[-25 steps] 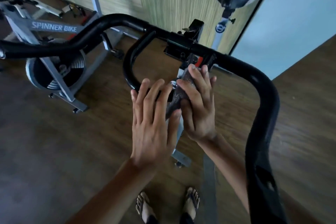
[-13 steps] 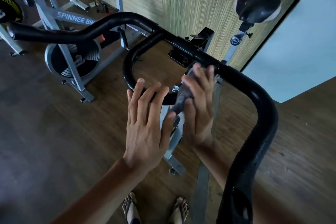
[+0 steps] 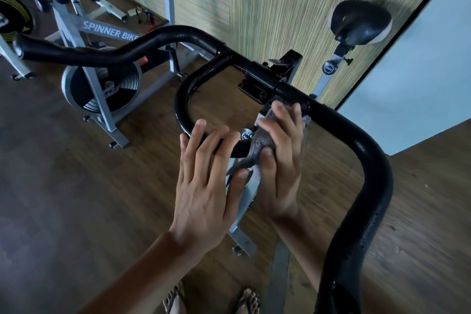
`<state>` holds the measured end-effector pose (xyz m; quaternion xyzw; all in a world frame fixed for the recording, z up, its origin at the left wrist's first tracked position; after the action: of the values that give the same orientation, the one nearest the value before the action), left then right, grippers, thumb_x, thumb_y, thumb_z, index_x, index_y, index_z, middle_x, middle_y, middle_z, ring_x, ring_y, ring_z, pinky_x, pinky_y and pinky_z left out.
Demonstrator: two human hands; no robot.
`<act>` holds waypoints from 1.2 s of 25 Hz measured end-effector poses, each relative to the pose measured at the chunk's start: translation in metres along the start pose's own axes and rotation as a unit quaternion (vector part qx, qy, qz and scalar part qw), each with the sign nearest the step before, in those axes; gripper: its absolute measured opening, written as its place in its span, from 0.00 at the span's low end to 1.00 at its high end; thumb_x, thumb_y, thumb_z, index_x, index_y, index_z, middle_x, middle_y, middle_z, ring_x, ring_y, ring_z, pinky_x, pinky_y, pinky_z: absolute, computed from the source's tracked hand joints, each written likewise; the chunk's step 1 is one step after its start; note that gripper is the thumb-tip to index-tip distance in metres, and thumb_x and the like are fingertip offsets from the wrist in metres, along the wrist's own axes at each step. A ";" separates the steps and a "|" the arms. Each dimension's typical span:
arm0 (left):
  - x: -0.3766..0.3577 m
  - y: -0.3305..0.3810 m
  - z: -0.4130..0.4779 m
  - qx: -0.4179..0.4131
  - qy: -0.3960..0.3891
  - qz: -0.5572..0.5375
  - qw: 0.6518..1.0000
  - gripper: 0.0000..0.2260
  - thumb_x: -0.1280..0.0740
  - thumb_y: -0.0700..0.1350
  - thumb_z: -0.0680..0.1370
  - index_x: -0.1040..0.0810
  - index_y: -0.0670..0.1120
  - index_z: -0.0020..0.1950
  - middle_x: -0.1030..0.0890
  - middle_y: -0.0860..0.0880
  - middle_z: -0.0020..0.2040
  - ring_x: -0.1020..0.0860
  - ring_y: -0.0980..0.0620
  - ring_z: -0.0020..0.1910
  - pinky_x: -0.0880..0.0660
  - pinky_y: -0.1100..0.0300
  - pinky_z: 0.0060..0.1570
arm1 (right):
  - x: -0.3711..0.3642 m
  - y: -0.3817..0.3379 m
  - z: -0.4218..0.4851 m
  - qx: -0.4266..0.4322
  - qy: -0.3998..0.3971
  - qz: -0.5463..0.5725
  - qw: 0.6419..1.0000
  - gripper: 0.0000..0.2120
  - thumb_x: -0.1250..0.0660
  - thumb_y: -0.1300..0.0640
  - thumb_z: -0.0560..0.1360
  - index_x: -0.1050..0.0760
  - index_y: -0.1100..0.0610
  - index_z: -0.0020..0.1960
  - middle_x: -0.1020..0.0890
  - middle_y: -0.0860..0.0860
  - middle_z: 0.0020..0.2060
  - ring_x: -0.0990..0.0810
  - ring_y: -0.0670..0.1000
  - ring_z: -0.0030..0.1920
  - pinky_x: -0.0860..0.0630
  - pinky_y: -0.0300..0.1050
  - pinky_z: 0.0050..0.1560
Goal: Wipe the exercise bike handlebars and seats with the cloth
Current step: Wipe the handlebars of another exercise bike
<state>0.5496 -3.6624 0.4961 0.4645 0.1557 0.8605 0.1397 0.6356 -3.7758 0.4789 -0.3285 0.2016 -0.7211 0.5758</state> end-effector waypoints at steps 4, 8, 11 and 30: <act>0.001 -0.001 0.000 -0.004 -0.004 0.001 1.000 0.21 0.47 0.51 0.85 0.35 0.43 0.75 0.33 0.46 0.73 0.45 0.46 0.80 0.42 0.36 0.75 | 0.003 0.006 0.009 -0.022 0.016 0.020 0.999 0.20 0.50 0.64 0.78 0.27 0.74 0.61 0.29 0.65 0.68 0.38 0.58 0.78 0.45 0.64 0.77; 0.002 -0.001 0.001 0.003 -0.005 0.002 1.000 0.22 0.48 0.52 0.85 0.31 0.41 0.74 0.29 0.44 0.73 0.42 0.44 0.79 0.41 0.37 0.75 | -0.009 -0.019 -0.011 -0.070 0.010 -0.004 0.997 0.18 0.48 0.56 0.84 0.32 0.68 0.67 0.34 0.63 0.73 0.43 0.66 0.78 0.49 0.57 0.79; 0.014 -0.003 0.001 0.004 -0.031 -0.054 0.998 0.22 0.50 0.51 0.86 0.31 0.42 0.75 0.30 0.45 0.75 0.41 0.46 0.80 0.42 0.41 0.77 | -0.015 -0.027 -0.015 -0.164 0.049 -0.005 0.985 0.20 0.48 0.52 0.85 0.34 0.62 0.71 0.37 0.64 0.76 0.48 0.63 0.80 0.49 0.55 0.80; 0.072 -0.016 0.127 -0.057 -0.118 -0.294 0.947 0.16 0.45 0.45 0.84 0.20 0.41 0.60 0.19 0.47 0.59 0.25 0.56 0.62 0.26 0.47 0.62 | 0.024 -0.141 0.103 -0.386 0.072 -0.212 0.895 0.18 0.43 0.66 0.83 0.26 0.58 0.70 0.25 0.50 0.70 0.33 0.30 0.59 0.39 0.16 0.57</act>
<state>0.6202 -3.6028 0.6105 0.4872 0.2183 0.7280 0.4300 0.6065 -3.7540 0.6513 -0.5066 0.4305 -0.7136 0.2208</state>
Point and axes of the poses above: each hand's wrist, its own z-axis towards the middle knuckle, its own x-axis out of the back of the hand, y = z × x, the point moved 5 cm from there along z, towards the middle knuckle
